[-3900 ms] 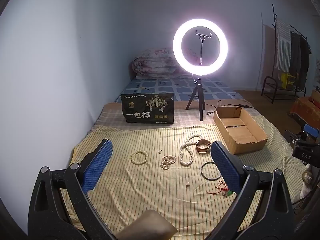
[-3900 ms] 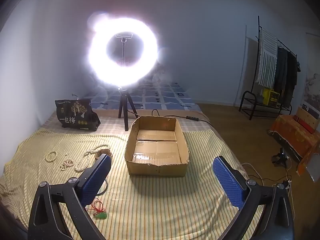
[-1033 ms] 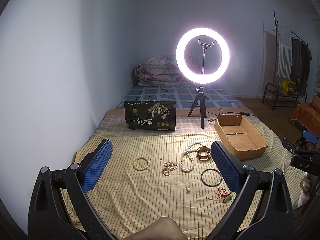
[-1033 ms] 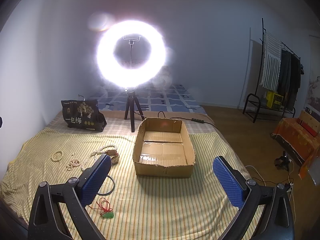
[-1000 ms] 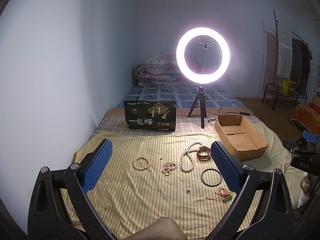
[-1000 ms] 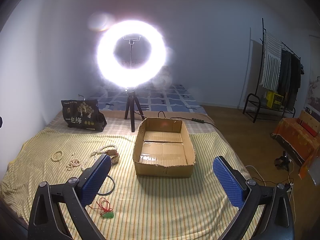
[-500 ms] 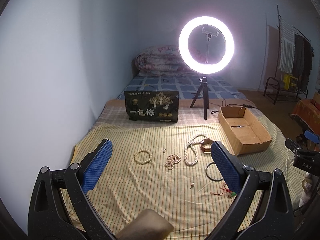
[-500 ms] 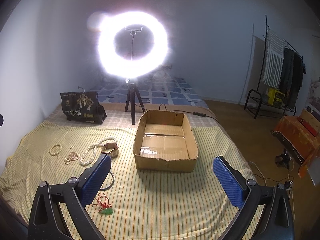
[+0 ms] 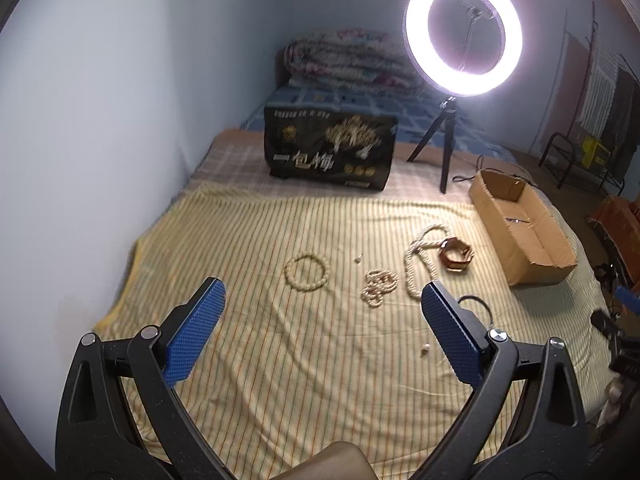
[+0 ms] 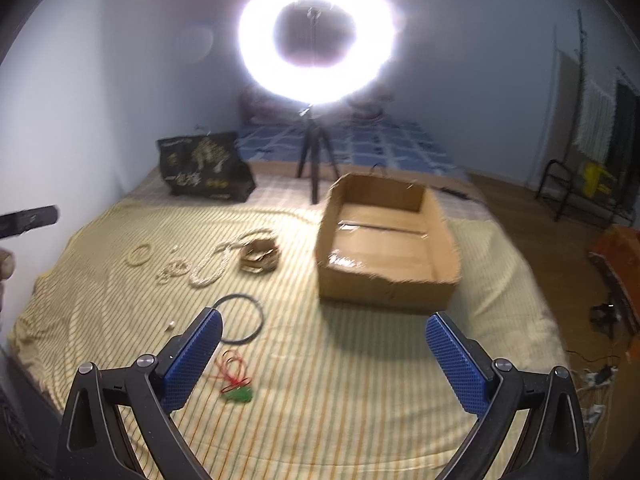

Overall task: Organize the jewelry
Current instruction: 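Grasp the small tangled pearl strand with the left tool while the right grasps the green jade pendant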

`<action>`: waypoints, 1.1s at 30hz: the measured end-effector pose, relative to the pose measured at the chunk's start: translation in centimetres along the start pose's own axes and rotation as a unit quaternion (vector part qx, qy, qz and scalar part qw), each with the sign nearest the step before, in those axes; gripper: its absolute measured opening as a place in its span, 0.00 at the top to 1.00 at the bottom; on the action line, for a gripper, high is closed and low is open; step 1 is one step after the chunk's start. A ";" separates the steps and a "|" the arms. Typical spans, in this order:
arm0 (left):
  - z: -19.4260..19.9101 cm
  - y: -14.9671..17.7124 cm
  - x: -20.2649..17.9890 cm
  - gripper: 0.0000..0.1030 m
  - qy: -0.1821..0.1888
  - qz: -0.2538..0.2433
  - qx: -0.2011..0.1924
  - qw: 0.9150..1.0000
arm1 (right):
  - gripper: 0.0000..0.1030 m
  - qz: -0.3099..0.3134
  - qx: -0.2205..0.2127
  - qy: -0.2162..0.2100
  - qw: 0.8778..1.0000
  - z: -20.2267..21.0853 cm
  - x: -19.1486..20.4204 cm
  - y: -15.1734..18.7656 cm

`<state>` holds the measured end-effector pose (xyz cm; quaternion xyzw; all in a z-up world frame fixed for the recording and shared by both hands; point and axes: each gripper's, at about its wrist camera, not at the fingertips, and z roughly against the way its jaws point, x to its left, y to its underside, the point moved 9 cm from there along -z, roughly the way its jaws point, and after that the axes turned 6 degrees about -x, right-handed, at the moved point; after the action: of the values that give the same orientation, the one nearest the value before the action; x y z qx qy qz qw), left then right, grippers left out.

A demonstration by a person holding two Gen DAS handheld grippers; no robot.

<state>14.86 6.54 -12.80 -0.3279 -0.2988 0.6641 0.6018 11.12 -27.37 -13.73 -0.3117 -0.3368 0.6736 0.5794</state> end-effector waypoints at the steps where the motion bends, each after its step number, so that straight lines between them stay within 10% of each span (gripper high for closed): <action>1: -0.7 0.2 0.5 0.05 0.001 0.008 0.008 1.000 | 0.00 0.002 0.007 -0.005 1.000 -0.5 0.2 0.4; 15: -9.6 3.5 5.6 0.42 0.013 0.114 0.115 0.987 | 0.01 0.047 0.114 -0.070 0.990 -4.8 4.8 6.6; 33: -15.3 6.5 -4.4 0.49 0.081 0.020 0.161 0.983 | 0.24 0.062 0.157 -0.109 0.980 -7.3 6.8 9.8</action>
<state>23.40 1.59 -26.91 -0.2850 -0.1318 0.6868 0.6555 10.55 -20.94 -26.19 -0.1622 -0.2677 0.7827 0.5380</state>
